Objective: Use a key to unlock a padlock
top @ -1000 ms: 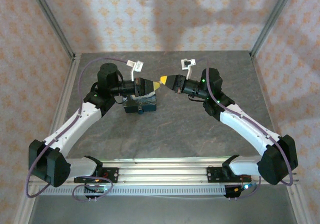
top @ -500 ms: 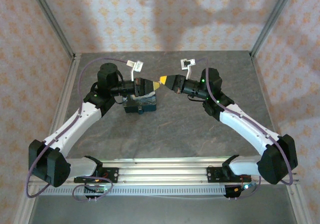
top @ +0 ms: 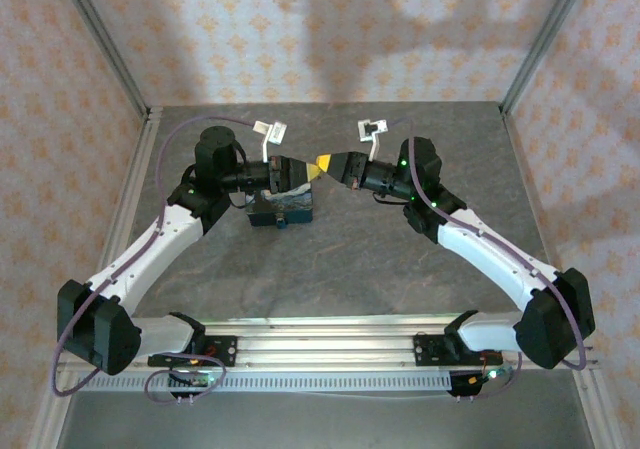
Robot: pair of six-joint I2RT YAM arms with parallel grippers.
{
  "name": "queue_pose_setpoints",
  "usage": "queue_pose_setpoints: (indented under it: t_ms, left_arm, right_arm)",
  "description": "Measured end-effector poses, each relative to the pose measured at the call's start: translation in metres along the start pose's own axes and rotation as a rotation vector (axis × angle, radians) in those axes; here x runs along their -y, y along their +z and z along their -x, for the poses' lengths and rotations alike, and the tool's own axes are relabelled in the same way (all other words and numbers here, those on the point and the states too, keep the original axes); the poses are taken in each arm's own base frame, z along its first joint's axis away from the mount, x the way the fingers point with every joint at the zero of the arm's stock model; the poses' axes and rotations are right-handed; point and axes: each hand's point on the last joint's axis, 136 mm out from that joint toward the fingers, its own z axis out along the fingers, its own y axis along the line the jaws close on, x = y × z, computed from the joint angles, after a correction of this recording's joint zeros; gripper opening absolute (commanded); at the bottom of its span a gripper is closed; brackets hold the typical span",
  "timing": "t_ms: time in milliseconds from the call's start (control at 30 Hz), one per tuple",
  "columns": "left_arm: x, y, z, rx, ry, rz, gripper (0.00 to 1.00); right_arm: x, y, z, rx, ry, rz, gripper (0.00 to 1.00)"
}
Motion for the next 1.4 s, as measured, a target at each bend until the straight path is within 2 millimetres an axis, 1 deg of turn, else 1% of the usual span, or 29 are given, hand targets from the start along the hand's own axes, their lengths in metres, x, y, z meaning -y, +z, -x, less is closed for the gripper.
queue_pose_setpoints:
  t_ms: [33, 100, 333, 367, 433, 500, 533, 600, 633, 767, 867, 967, 1067, 1100, 1167, 1233, 1300, 1333, 1400]
  left_arm:
    - [0.0, 0.0, 0.0, 0.0, 0.0, 0.0, 0.1]
    - [0.0, 0.0, 0.0, 0.0, 0.0, 0.0, 0.0]
    - [-0.002, -0.001, 0.001, 0.005, 0.001, 0.008, 0.0]
    - [-0.002, -0.001, 0.001, 0.005, 0.003, 0.01, 0.0]
    - [-0.004, -0.002, 0.0, 0.003, 0.009, 0.019, 0.0]
    - [-0.006, -0.002, -0.004, -0.009, 0.018, 0.028, 0.0]
    - [-0.007, -0.003, -0.006, -0.017, 0.022, 0.035, 0.0]
    - [-0.011, -0.004, -0.011, -0.035, 0.03, 0.05, 0.0]
    - [-0.014, -0.005, -0.014, -0.043, 0.032, 0.06, 0.0]
    - [-0.032, -0.016, -0.017, -0.049, 0.029, 0.132, 0.0]
    - [-0.054, -0.035, -0.017, -0.033, 0.011, 0.247, 0.0]
    - [-0.086, -0.066, -0.015, 0.002, -0.037, 0.416, 0.0]
    - [-0.125, -0.11, -0.015, 0.057, -0.127, 0.614, 0.0]
    - [-0.14, -0.126, -0.017, 0.076, -0.163, 0.683, 0.0]
    - [-0.167, -0.156, -0.028, 0.103, -0.243, 0.812, 0.0]
    - [-0.194, -0.185, -0.045, 0.116, -0.339, 0.936, 0.0]
    - [-0.217, -0.204, -0.06, 0.111, -0.416, 1.025, 0.0]
    - [-0.228, -0.21, -0.066, 0.102, -0.448, 1.06, 0.0]
    - [-0.245, -0.214, -0.077, 0.073, -0.499, 1.097, 0.0]
  right_arm:
    - [0.0, 0.0, 0.0, 0.001, -0.001, 0.001, 0.0]
    - [-0.001, 0.0, 0.001, 0.003, -0.003, 0.002, 0.0]
    - [0.001, 0.0, 0.003, 0.016, -0.002, -0.01, 0.0]
    - [0.002, 0.0, 0.003, 0.017, -0.002, -0.012, 0.04]
    - [0.004, 0.001, 0.002, 0.019, 0.002, -0.024, 0.27]
    - [0.009, 0.0, 0.002, 0.028, 0.002, -0.052, 0.44]
    - [0.013, 0.0, 0.003, 0.035, 0.003, -0.075, 0.49]
    - [0.02, -0.003, 0.005, 0.048, 0.005, -0.116, 0.57]
    - [0.023, -0.004, 0.005, 0.052, 0.006, -0.136, 0.59]
    - [0.036, -0.012, 0.008, 0.074, 0.015, -0.237, 0.61]
    - [0.057, -0.018, 0.011, 0.094, 0.034, -0.353, 0.62]
    - [0.089, -0.016, 0.009, 0.085, 0.076, -0.468, 0.61]
    - [0.131, -0.002, -0.006, 0.021, 0.152, -0.571, 0.61]
    - [0.147, 0.004, -0.015, -0.014, 0.184, -0.607, 0.6]
    - [0.176, 0.016, -0.03, -0.079, 0.239, -0.663, 0.6]
    - [0.202, 0.027, -0.046, -0.142, 0.291, -0.71, 0.6]
    - [0.22, 0.037, -0.06, -0.196, 0.327, -0.729, 0.6]
    - [0.229, 0.041, -0.066, -0.221, 0.344, -0.734, 0.6]
    - [0.239, 0.049, -0.073, -0.254, 0.367, -0.736, 0.6]
